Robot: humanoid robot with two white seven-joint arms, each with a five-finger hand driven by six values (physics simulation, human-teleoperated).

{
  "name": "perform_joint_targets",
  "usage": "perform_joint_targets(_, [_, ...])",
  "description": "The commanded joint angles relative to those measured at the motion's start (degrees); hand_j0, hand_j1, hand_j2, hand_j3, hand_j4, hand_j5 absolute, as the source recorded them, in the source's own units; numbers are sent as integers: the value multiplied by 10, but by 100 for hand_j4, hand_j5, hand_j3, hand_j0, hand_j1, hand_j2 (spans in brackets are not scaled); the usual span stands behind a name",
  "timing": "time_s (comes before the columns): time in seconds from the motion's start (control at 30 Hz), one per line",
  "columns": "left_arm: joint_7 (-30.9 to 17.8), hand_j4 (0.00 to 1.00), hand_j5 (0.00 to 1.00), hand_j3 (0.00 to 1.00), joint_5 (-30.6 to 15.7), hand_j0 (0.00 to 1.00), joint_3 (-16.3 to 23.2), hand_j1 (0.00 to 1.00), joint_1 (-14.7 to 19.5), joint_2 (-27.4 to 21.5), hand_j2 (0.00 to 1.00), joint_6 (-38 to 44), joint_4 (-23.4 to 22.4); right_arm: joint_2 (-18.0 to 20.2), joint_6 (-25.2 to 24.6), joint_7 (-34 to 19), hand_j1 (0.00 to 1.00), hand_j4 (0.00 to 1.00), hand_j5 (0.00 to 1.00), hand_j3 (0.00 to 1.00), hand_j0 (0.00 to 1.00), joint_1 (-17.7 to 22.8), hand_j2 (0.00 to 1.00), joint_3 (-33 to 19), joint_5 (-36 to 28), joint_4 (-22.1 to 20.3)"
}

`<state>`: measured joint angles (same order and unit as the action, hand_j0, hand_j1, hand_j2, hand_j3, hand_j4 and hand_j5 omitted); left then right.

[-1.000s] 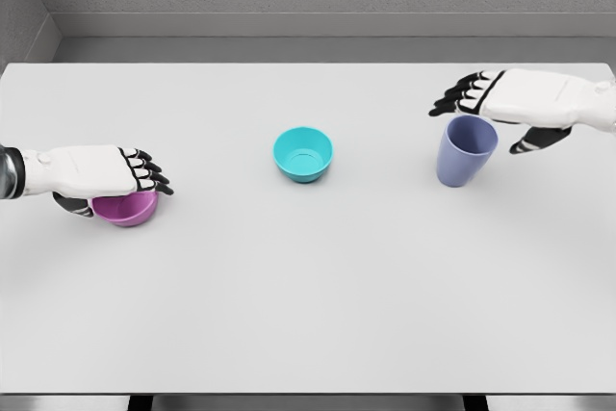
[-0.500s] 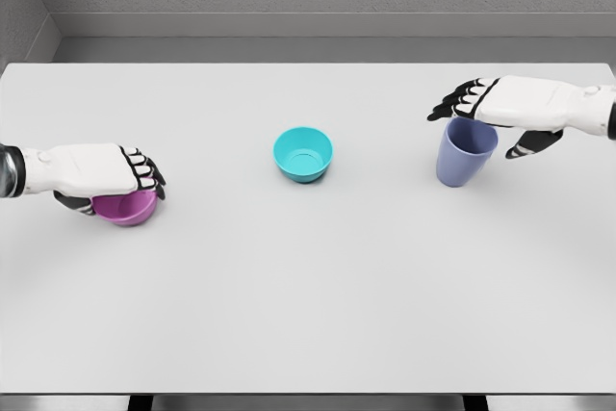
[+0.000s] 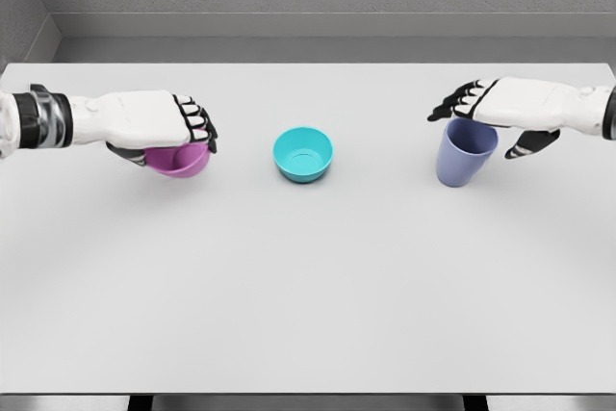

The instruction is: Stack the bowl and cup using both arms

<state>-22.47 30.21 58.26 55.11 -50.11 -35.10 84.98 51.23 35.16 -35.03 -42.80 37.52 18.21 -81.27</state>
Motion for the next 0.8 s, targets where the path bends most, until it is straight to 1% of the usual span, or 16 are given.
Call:
perform_joint_targets(0.0, [1, 59, 59, 59, -3, 59, -3, 59, 2, 33, 59, 1, -10, -2, -2, 0, 100, 100, 100, 100, 100, -1, 100, 2, 1, 3])
perform_joint_targets(0.1, [1, 59, 59, 59, -1, 59, -3, 59, 18, 82, 59, 1, -46, -3, -2, 0, 100, 100, 100, 100, 100, -1, 100, 2, 1, 8])
perform_joint_targets(0.17, [0, 59, 59, 59, 1, 59, -3, 59, 22, 109, 59, 1, -68, -4, -2, 0, 100, 100, 100, 100, 100, -1, 100, 2, 2, 8])
perform_joint_targets(0.23, [-13, 59, 59, 59, 0, 59, -5, 59, 33, 136, 59, 1, -86, -6, -2, 0, 100, 100, 100, 100, 100, -1, 100, 3, 9, 8])
perform_joint_targets(0.3, [-18, 59, 59, 59, 1, 59, -5, 59, 47, 175, 59, 1, -111, -7, -2, 0, 100, 100, 100, 100, 100, -1, 100, 3, 10, 8])
perform_joint_targets(0.37, [-33, 59, 59, 59, 1, 59, -6, 59, 60, 207, 59, 1, -146, -8, -2, 0, 100, 100, 100, 100, 100, -11, 100, 25, 10, 8])
perform_joint_targets(0.43, [-33, 59, 59, 59, 1, 59, -6, 59, 62, 224, 59, 1, -165, -8, -2, 0, 100, 100, 100, 100, 100, -13, 100, 25, 10, 8])
perform_joint_targets(0.53, [-34, 59, 59, 59, 2, 59, -5, 59, 62, 244, 59, 1, -169, -8, -2, 0, 100, 100, 100, 100, 100, -13, 100, 26, 11, 8])
perform_joint_targets(0.63, [-36, 59, 59, 59, 3, 59, -4, 59, 62, 257, 59, 1, -185, -8, -2, 0, 100, 100, 100, 100, 100, -13, 100, 26, 12, 15])
perform_joint_targets(0.77, [-42, 59, 59, 59, 6, 59, -3, 59, 65, 271, 59, 1, -186, -10, -2, 0, 100, 100, 100, 100, 100, -14, 100, 26, 12, 20])
